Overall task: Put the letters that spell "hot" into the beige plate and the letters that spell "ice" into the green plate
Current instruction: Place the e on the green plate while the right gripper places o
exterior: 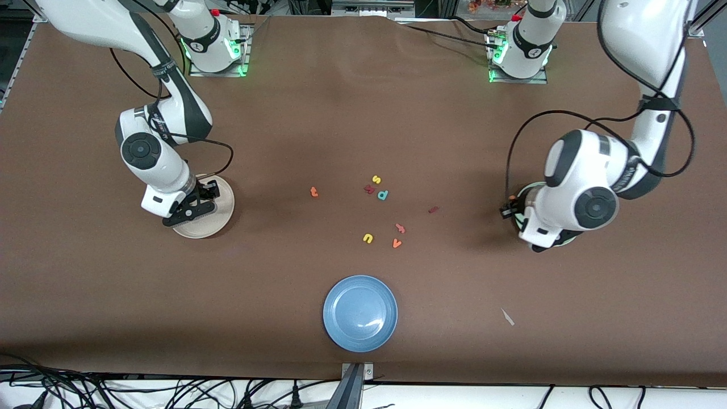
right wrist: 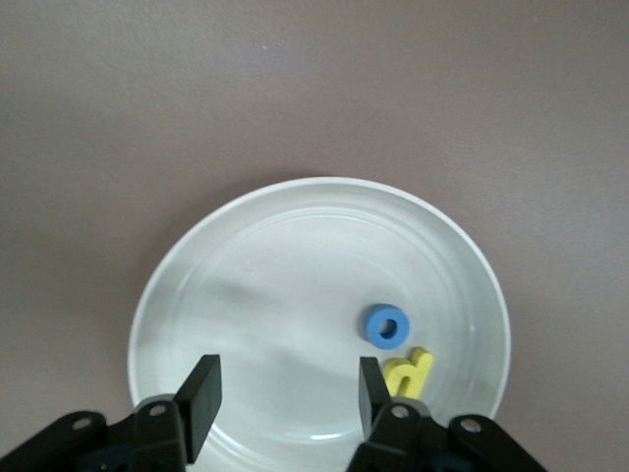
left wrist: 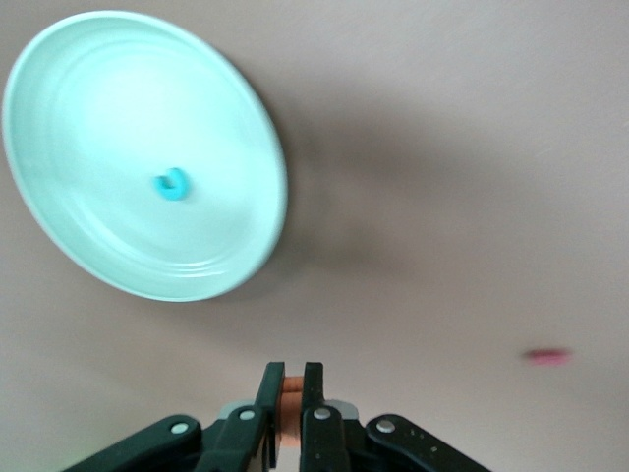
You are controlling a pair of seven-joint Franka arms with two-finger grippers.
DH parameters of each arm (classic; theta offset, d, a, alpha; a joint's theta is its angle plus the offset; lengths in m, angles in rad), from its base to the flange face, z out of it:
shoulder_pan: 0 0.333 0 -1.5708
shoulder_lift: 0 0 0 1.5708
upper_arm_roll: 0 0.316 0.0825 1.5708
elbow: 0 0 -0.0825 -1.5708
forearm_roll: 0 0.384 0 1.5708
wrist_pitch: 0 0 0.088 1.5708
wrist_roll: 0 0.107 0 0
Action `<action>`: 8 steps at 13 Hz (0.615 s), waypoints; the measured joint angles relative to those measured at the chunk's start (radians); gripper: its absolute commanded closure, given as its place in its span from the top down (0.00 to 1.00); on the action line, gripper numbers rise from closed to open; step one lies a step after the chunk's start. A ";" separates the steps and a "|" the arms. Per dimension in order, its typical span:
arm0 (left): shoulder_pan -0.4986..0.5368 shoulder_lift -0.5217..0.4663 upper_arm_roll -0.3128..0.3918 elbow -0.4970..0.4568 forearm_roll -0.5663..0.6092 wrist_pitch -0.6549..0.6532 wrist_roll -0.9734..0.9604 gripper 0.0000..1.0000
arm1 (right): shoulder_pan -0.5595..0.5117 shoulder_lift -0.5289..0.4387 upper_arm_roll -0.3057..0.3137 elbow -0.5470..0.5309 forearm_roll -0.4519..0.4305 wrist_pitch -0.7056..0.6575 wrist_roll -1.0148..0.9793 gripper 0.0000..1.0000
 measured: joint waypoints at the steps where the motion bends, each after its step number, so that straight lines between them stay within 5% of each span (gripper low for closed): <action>1: 0.034 0.004 0.002 -0.018 0.000 -0.013 0.078 0.00 | 0.001 -0.001 0.009 0.001 0.041 0.007 0.000 0.71; 4: 0.109 0.039 0.005 -0.061 0.029 -0.016 0.209 0.07 | 0.055 -0.001 0.051 0.022 0.172 0.040 0.062 0.72; 5: 0.121 0.053 0.004 -0.062 0.052 -0.016 0.223 0.28 | 0.097 0.002 0.054 0.025 0.183 0.067 0.136 0.74; 7: 0.125 0.074 0.003 -0.062 0.071 -0.014 0.232 1.00 | 0.186 0.027 0.057 0.025 0.183 0.136 0.306 0.74; 8: 0.124 0.077 0.000 -0.062 0.071 -0.013 0.233 1.00 | 0.225 0.046 0.057 0.025 0.183 0.168 0.373 0.74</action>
